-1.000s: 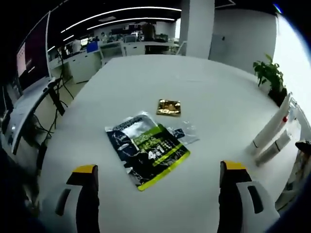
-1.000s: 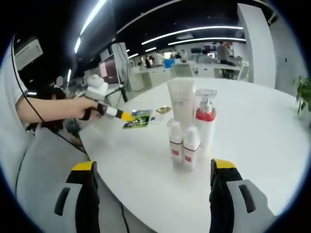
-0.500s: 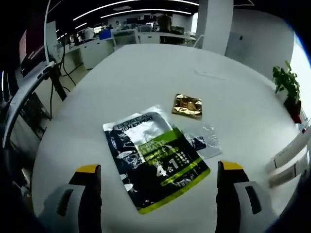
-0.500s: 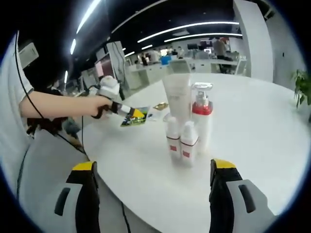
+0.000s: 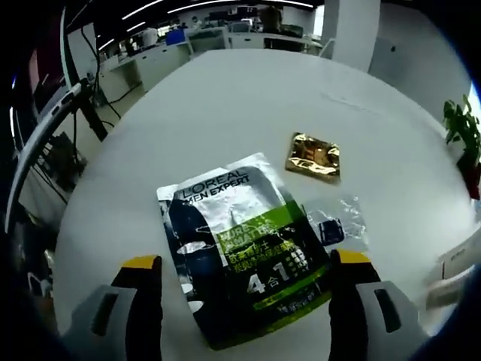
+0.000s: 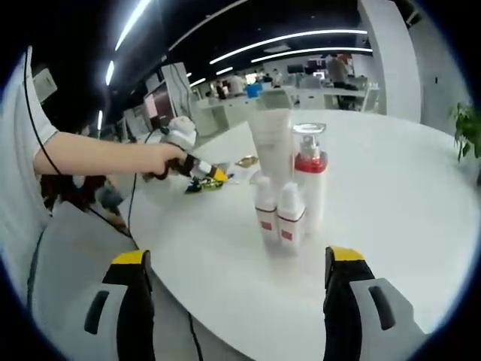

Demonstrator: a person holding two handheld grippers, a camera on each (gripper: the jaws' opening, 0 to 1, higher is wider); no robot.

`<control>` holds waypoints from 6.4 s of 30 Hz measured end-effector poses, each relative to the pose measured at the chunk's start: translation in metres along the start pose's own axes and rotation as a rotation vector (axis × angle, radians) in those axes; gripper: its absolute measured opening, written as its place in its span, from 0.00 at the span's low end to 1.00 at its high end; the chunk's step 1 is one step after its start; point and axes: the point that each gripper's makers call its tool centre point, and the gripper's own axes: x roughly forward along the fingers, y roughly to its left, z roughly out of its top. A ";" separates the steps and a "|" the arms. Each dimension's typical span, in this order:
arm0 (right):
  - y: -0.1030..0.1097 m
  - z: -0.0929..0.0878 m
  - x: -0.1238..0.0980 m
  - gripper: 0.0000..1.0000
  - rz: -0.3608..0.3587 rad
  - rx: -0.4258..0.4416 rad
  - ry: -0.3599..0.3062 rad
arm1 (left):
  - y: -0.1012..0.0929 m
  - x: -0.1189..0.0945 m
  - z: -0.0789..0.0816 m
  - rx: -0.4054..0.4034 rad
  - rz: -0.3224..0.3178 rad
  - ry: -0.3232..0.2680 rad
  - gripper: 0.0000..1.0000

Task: Arrange the skincare products in the storage area until every visible bottle or jar stands upright without overlapping.

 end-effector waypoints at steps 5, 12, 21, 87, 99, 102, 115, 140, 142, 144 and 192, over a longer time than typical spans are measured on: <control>0.000 0.000 0.000 0.94 -0.002 0.004 0.001 | 0.003 -0.002 0.003 0.029 -0.011 -0.012 0.79; -0.001 0.000 0.000 0.94 -0.007 0.002 -0.001 | 0.009 -0.007 -0.003 0.047 -0.036 -0.007 0.73; -0.002 0.000 -0.001 0.94 -0.012 -0.004 -0.001 | 0.009 -0.013 -0.005 0.095 -0.047 -0.028 0.63; 0.076 0.098 -0.014 0.65 0.295 0.164 -0.384 | -0.121 -0.251 -0.056 0.385 -0.649 -0.398 0.14; 0.099 0.116 0.004 0.45 0.444 0.406 -0.449 | -0.143 -0.298 -0.081 0.464 -0.767 -0.457 0.14; 0.105 0.121 0.001 0.36 0.501 0.490 -0.482 | -0.150 -0.306 -0.087 0.477 -0.795 -0.461 0.14; 0.113 0.122 -0.010 0.09 0.568 0.507 -0.481 | -0.160 -0.309 -0.093 0.442 -0.889 -0.447 0.25; 0.128 0.139 -0.041 0.02 0.797 0.618 -0.502 | -0.111 -0.314 -0.055 0.306 -0.991 -0.512 0.67; 0.134 0.144 -0.047 0.02 0.842 0.613 -0.506 | -0.114 -0.318 -0.061 0.256 -1.106 -0.452 0.67; 0.142 0.150 -0.057 0.02 0.917 0.622 -0.512 | -0.120 -0.333 -0.066 0.217 -1.271 -0.414 0.59; 0.102 0.110 0.001 0.01 0.633 0.881 -0.405 | -0.145 -0.300 -0.088 -0.065 -1.257 -0.212 0.17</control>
